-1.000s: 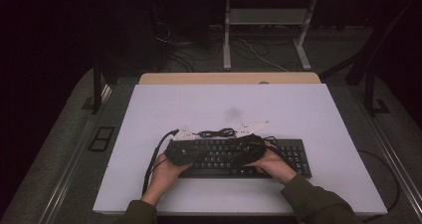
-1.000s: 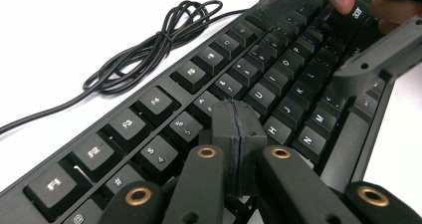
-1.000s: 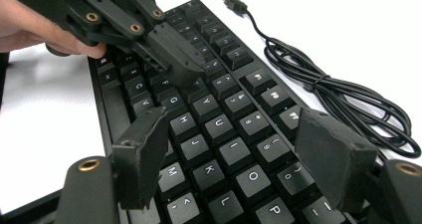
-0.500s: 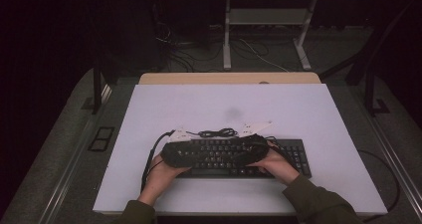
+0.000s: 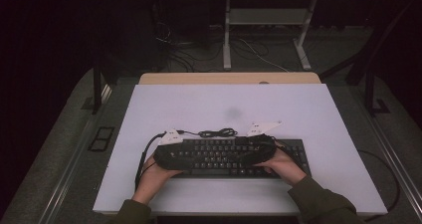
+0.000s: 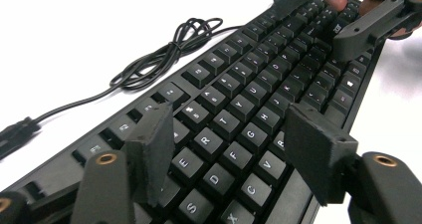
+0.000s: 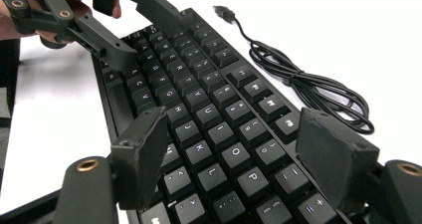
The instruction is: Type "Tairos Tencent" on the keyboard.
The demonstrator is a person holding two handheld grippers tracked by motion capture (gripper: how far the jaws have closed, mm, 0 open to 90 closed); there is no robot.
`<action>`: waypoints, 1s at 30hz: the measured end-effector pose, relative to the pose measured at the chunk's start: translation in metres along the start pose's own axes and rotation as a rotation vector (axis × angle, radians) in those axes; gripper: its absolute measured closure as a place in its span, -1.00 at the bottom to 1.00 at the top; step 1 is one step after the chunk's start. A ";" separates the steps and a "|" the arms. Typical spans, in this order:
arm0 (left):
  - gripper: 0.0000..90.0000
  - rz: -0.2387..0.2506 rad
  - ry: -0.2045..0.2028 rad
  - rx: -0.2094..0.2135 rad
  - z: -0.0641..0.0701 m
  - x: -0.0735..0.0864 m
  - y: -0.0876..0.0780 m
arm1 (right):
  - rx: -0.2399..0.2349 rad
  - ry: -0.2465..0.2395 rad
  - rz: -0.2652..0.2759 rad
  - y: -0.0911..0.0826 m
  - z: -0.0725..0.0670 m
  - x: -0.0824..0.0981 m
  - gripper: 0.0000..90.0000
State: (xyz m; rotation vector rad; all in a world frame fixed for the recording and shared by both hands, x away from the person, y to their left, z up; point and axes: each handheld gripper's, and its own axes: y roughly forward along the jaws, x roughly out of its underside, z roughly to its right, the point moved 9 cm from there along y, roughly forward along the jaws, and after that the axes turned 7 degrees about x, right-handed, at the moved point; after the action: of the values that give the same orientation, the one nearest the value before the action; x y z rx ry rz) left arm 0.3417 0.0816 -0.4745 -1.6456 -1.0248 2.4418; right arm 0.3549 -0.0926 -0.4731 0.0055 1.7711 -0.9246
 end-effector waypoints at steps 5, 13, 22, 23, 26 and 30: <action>-0.38 0.026 0.001 -0.008 0.000 0.001 -0.012 | 0.014 0.002 0.011 -0.008 0.003 0.003 -0.37; -0.50 0.044 -0.004 -0.008 0.001 0.004 -0.021 | 0.042 0.017 0.025 -0.025 0.011 0.011 -0.38; -0.61 0.054 -0.013 -0.008 0.002 0.012 -0.029 | 0.056 0.039 0.041 -0.044 0.020 0.023 -0.43; -0.62 0.057 -0.014 -0.010 0.001 0.013 -0.030 | 0.059 0.039 0.042 -0.046 0.020 0.024 -0.44; -0.68 0.066 -0.019 -0.019 0.001 0.014 -0.032 | 0.065 0.041 0.053 -0.053 0.022 0.028 -0.46; -0.71 0.062 -0.016 -0.030 0.001 0.018 -0.034 | 0.073 0.047 0.065 -0.063 0.025 0.035 -0.50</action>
State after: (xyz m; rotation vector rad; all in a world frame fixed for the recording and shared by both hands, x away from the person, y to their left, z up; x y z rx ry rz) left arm 0.3220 0.1142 -0.4710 -1.6952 -1.0333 2.4942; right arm 0.3344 -0.1656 -0.4678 0.1316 1.7693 -0.9486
